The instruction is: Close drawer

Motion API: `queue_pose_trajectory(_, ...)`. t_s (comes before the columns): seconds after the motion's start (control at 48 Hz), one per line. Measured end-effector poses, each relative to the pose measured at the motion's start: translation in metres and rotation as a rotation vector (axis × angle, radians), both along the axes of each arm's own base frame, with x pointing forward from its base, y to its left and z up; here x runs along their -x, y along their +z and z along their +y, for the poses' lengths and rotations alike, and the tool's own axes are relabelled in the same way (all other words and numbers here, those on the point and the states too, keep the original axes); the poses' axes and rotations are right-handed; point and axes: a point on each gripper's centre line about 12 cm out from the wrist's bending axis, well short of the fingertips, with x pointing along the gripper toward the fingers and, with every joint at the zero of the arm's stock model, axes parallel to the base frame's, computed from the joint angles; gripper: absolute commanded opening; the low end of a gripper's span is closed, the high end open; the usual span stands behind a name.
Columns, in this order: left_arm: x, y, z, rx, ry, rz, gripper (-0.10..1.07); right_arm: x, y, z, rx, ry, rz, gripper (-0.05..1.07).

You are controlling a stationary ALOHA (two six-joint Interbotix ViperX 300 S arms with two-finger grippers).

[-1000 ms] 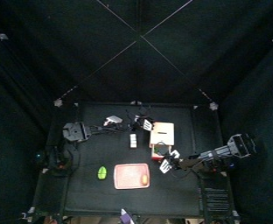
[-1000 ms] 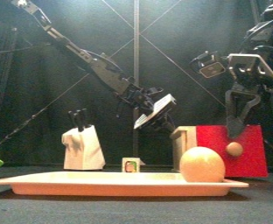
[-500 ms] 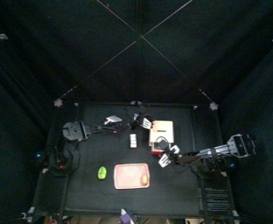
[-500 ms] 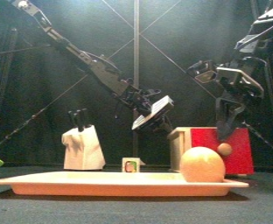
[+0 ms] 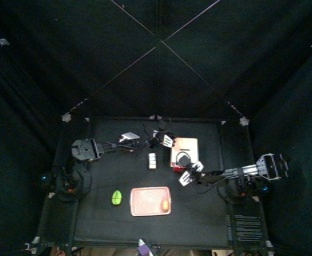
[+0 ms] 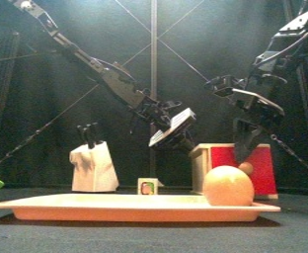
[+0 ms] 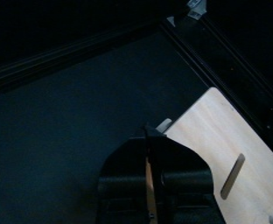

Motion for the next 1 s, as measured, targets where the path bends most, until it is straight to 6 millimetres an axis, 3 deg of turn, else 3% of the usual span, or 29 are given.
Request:
queue_pose_trajectory(0.333, 0.0, 0.001, 0.0, 0.001, -0.001, -0.002, 0.3, -0.001, -0.004, -0.017, 0.043, -0.016, 0.019, 0.25)
queue_pose_trajectory(0.792, 0.001, 0.004, 0.0, -0.012, 0.008, -0.003, 0.29, -0.011, 0.003, -0.016, 0.05, -0.006, -0.002, 0.25)
queue_pose_trajectory(1.0, 0.009, 0.044, 0.0, -0.198, -0.007, 0.003, 0.29, -0.019, 0.015, -0.005, 0.066, 0.04, -0.038, 0.25)
